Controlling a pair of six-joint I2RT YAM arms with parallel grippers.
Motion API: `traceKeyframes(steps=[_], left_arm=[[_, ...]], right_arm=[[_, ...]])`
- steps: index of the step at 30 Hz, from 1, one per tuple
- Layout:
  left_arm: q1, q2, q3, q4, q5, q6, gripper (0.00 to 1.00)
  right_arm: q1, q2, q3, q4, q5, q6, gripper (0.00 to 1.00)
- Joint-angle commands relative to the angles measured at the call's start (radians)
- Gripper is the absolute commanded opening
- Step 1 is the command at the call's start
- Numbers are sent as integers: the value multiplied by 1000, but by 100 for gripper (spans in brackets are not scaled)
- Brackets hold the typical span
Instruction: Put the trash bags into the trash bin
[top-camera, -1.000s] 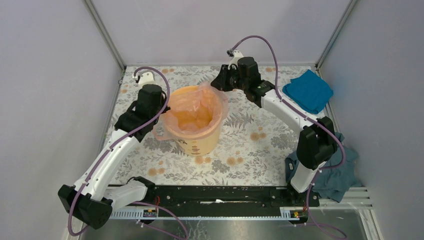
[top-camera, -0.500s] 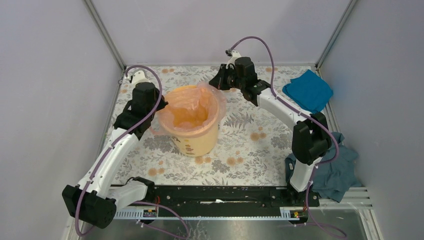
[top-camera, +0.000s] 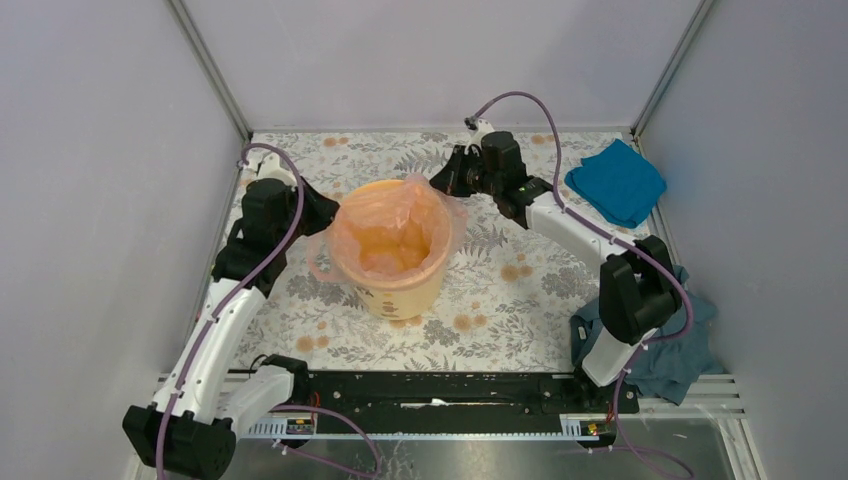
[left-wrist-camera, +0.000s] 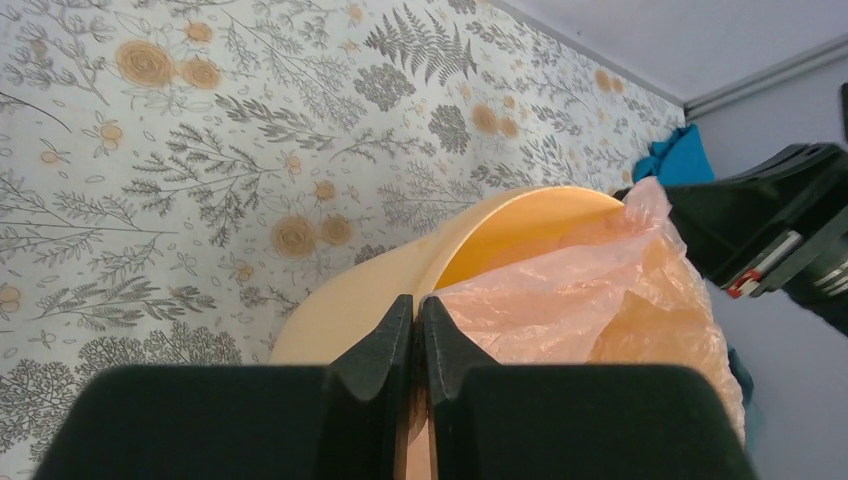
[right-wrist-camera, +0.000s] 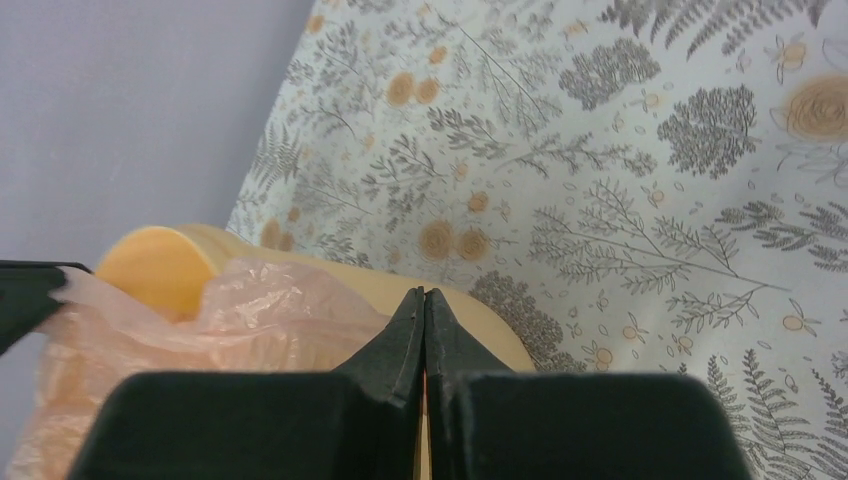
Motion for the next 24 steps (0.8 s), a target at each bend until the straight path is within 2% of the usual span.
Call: traceKeyframes(steps=[1, 6, 9, 15, 18, 21, 24], left_arm=[[14, -39, -9, -9, 87, -5, 9], [33, -17, -16, -4, 98, -47, 6], [44, -21, -47, 21, 99, -96, 5], [61, -90, -136, 136, 179, -137, 8], [63, -153, -158, 123, 150, -120, 17], [63, -191, -166, 76, 119, -98, 34], [64, -196, -150, 14, 111, -73, 40]], right_arm=[[-4, -74, 59, 50, -8, 7, 0], [-4, -14, 138, 70, -35, 56, 0], [-4, 25, 163, 44, 18, 70, 0], [-7, 44, 86, 35, 119, 92, 0], [-18, 19, 11, 57, 141, 103, 0], [-25, 2, -24, 63, 127, 96, 0], [-26, -11, -34, 62, 120, 84, 0]])
